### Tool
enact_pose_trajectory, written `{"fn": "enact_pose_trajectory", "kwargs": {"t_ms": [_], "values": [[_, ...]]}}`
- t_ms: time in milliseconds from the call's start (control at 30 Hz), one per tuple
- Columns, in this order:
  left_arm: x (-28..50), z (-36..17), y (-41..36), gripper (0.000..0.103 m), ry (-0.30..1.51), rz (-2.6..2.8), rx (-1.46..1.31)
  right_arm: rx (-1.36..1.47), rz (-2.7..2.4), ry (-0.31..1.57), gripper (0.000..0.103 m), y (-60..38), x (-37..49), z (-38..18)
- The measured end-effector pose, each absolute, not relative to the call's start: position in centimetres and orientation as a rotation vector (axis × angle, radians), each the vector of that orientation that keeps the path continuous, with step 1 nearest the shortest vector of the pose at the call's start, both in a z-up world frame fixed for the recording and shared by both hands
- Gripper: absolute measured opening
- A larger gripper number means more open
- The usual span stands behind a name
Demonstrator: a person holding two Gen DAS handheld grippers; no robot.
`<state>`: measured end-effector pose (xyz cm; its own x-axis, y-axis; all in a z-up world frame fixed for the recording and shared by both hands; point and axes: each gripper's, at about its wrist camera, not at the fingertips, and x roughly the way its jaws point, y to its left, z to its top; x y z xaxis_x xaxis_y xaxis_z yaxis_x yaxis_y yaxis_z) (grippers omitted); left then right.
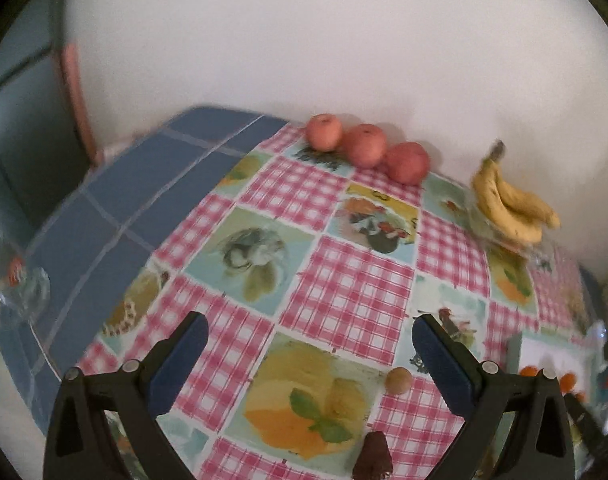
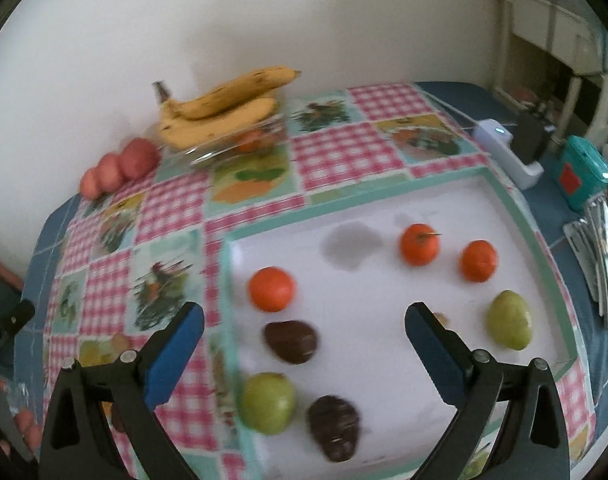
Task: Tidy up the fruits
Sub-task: 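Withdraw both tools from the tray toward the remaining fruit, then move the right tool to the dark avocado while the left tool nears the small brown fruit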
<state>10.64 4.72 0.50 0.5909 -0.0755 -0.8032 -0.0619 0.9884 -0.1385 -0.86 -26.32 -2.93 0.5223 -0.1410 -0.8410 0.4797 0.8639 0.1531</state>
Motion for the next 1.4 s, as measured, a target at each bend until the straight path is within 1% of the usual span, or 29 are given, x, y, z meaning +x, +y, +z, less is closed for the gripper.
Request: {"fn": "enact_pose_trajectory", "kwargs": {"t_ms": [133, 267, 600, 733, 1067, 1400], "values": [[10.4, 0.4, 5.8, 0.103, 0.964, -0.048, -0.199, 0.392, -0.298, 0.974, 0.1, -24.1, 0.0, -2.9], [9.6, 1.1, 6.0, 0.103, 0.934, -0.061, -0.156, 0.323, -0.215, 0.998, 0.1, -21.0, 0.9, -2.9], [9.0, 0.6, 7.5, 0.103, 0.962, -0.024, -0.121, 0.215, -0.093, 1.046, 0.1, -15.3, 2.2, -4.0], [9.4, -0.4, 8.5, 0.103, 1.005, -0.014, -0.169, 0.182, -0.056, 1.089, 0.1, -13.4, 2.8, -5.1], [11.0, -6.3, 8.0, 0.102, 1.223, 0.032, -0.048, 0.091, 0.052, 1.234, 0.1, -8.2, 3.9, -9.1], [11.0, -7.5, 9.3, 0.102, 1.234, 0.094, -0.05, -0.027, 0.062, 1.329, 0.1, -5.4, 4.1, -12.6]]}}
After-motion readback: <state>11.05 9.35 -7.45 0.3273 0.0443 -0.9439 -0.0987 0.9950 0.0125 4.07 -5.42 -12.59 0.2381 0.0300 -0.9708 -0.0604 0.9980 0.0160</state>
